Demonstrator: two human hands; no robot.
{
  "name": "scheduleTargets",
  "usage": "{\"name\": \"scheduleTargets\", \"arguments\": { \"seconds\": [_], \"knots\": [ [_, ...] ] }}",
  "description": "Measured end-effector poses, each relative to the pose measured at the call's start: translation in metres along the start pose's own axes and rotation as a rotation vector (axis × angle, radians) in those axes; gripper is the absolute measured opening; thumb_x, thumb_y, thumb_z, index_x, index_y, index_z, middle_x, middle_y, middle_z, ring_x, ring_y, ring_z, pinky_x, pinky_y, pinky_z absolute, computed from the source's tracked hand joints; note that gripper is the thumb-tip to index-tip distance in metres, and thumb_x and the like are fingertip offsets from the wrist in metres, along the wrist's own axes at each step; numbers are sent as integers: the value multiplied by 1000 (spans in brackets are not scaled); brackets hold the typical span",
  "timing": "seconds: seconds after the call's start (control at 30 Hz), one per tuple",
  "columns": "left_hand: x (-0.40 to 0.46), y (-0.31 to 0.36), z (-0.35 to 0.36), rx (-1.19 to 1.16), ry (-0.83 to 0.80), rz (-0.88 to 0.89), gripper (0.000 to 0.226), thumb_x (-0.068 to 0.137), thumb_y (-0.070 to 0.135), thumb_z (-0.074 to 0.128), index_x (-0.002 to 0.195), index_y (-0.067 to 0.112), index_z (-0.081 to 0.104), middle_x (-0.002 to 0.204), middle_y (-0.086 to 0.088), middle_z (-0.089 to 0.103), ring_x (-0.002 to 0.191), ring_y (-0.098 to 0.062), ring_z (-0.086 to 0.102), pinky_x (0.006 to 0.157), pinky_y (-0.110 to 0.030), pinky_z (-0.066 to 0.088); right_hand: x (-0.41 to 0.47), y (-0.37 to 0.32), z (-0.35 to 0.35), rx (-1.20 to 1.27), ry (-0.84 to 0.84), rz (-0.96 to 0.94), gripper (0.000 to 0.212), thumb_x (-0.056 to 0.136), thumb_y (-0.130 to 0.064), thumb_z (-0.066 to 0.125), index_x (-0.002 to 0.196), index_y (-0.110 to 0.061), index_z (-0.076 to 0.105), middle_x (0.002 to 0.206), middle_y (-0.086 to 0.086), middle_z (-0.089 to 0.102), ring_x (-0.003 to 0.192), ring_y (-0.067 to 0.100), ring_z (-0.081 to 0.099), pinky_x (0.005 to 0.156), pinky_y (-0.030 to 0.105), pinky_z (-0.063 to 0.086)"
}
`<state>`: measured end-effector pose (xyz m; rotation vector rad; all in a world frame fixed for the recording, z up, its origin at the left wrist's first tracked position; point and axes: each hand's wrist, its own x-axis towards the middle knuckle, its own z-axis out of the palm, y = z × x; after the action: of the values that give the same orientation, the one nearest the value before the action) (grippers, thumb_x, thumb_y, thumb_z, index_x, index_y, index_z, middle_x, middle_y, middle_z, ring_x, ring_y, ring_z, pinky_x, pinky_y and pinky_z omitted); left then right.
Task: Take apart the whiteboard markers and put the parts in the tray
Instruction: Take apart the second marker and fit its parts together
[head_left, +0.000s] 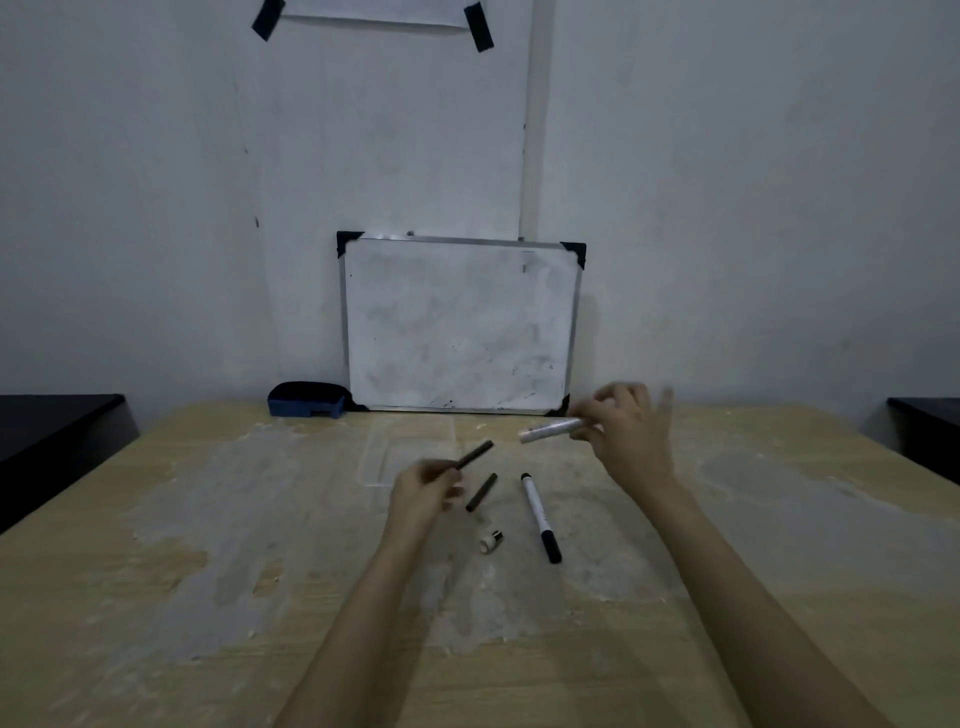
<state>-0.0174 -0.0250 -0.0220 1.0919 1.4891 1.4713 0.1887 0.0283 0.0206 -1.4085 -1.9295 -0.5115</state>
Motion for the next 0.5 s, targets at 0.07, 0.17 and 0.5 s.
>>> {"name": "scheduleTargets", "arguments": {
  "seconds": [0.07,0.17,0.5],
  "knots": [
    [10,1,-11,257,266,139,21,90,9,52,106,-1,61,99,-16,67,94,-31,64,68,-27,45,-15,4,6,78,-80,236,21,76,-25,72,96,-19,69,101,12,65,109,34,51,106,68,14],
    [30,2,-19,556,431,133,26,92,20,48,110,5,59,113,-17,65,111,-34,53,92,-40,38,-43,2,21,120,-208,401,23,84,-35,62,104,-23,64,109,7,62,117,28,45,110,62,7],
    [25,-2,40,1382,142,499,31,91,30,48,105,9,64,151,-21,24,141,-36,17,112,-53,17,-72,-11,45,97,-371,352,28,89,-44,50,112,-30,57,113,0,59,118,23,43,113,60,5]
  ]
}}
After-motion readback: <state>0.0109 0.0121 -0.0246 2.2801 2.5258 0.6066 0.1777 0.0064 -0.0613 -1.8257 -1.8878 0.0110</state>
